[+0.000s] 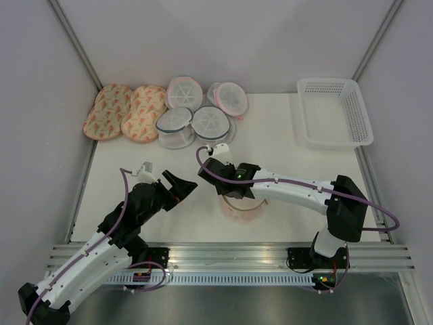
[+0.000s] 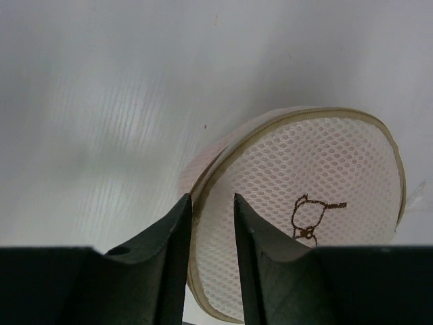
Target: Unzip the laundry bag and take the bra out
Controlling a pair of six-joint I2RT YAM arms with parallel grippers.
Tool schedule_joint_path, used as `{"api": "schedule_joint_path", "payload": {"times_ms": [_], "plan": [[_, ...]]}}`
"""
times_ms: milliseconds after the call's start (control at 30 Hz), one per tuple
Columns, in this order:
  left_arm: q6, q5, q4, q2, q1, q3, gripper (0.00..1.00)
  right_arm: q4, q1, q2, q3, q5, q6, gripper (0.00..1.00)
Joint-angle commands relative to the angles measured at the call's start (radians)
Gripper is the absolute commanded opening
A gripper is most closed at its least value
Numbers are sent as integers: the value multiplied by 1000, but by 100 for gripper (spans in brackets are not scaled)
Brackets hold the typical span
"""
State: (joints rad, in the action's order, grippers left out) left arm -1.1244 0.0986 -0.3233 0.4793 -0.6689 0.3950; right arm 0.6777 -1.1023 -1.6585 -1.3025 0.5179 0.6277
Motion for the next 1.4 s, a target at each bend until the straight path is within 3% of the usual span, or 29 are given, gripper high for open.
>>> {"api": "schedule_joint_path", "payload": {"times_ms": [0, 133, 200, 367, 500, 800, 1000, 1100, 1233, 1367], "plan": [[11, -4, -5, -7, 3, -4, 100, 43, -7, -10, -40, 53, 39, 34], [9, -4, -5, -7, 3, -8, 100, 60, -8, 5, -34, 70, 53, 7], [9, -4, -6, -7, 3, -7, 99, 80, -13, 17, -30, 94, 66, 0], [12, -8, 18, 5, 3, -7, 99, 175, -27, 65, -26, 194, 115, 0], [61, -80, 183, 62, 3, -12, 99, 296, -47, 114, -20, 295, 219, 0], [291, -299, 412, 586, -23, 227, 100, 407, -116, 293, 72, 373, 398, 1], [388, -243, 443, 748, -98, 384, 99, 425, -133, 377, 137, 364, 438, 0], [495, -234, 379, 845, -133, 478, 99, 437, -134, 416, 163, 369, 464, 1], [606, -179, 186, 1005, -185, 652, 91, 485, -136, 457, 192, 384, 529, 1], [666, -122, 84, 1082, -218, 686, 81, 517, -136, 502, 221, 387, 575, 0]]}}
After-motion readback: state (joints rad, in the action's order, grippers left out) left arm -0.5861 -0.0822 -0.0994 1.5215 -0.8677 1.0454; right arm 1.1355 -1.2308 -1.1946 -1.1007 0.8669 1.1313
